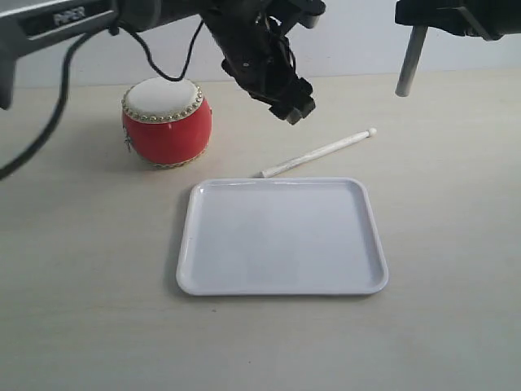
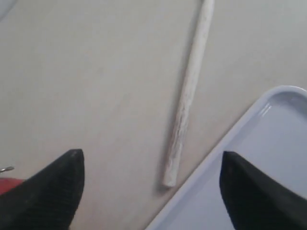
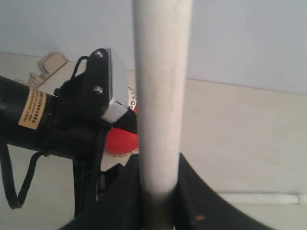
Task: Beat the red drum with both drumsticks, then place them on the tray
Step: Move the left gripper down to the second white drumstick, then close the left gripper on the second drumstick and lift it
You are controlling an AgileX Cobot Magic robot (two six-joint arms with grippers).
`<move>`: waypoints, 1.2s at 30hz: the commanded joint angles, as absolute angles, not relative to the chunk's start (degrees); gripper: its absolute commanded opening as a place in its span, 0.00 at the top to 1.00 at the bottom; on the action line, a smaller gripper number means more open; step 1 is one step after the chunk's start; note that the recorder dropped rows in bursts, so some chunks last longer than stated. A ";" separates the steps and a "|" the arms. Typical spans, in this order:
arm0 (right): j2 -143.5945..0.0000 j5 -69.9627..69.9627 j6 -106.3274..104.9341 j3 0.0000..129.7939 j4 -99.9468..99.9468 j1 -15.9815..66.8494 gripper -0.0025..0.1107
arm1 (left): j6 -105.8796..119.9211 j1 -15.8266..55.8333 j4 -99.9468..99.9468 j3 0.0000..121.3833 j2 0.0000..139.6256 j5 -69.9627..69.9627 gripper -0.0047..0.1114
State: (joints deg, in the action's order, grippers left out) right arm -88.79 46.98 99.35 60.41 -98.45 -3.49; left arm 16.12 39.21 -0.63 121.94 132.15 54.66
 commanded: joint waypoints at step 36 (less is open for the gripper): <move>-88.24 47.88 97.28 60.87 -98.32 -3.66 0.98 | 21.53 40.48 -3.93 143.38 153.68 64.38 0.36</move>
